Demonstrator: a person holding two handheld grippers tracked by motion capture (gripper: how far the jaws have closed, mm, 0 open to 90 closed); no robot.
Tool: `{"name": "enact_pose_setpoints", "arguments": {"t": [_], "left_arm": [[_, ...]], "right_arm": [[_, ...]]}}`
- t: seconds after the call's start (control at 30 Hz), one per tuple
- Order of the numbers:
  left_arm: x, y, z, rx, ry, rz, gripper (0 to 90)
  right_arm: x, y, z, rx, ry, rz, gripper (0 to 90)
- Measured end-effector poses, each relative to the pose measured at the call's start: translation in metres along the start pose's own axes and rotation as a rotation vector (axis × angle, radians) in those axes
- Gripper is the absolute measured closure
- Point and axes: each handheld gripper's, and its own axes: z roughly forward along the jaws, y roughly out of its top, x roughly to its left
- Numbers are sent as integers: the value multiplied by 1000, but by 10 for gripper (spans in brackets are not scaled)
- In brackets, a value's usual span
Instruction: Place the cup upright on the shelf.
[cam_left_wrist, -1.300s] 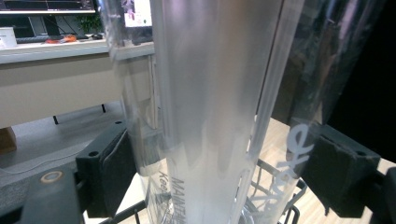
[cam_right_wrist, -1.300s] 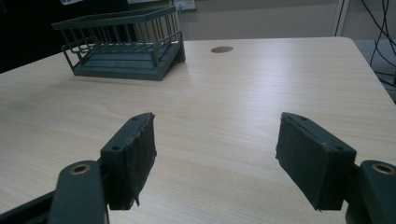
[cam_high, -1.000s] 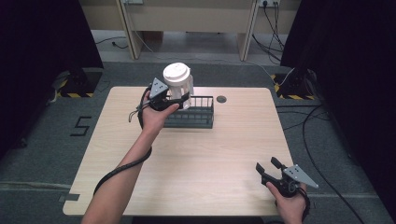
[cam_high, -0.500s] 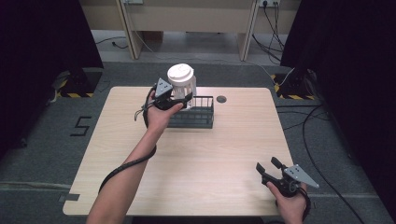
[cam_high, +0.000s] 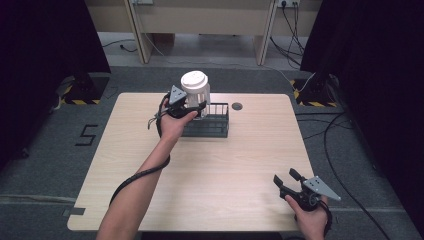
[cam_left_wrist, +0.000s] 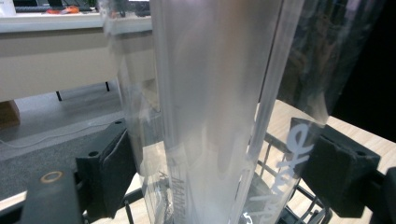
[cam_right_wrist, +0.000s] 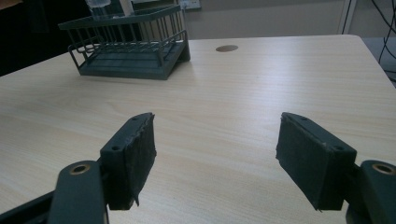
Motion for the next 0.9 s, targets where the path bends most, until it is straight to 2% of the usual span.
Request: {"name": "enact_pose_setpoints", "arguments": {"t": [0.17,0.6,0.9], "left_arm": [[0,-6,5,18,12,4,173],[-1,-24,11,58,46,-19,173],[-4,-29,13,76,53,-20,172]], "right_arm": [[0,0,0,1,2,-5,288],[1,0,1,7,9,0,290],[2,0,1,7,13,1,290]]}}
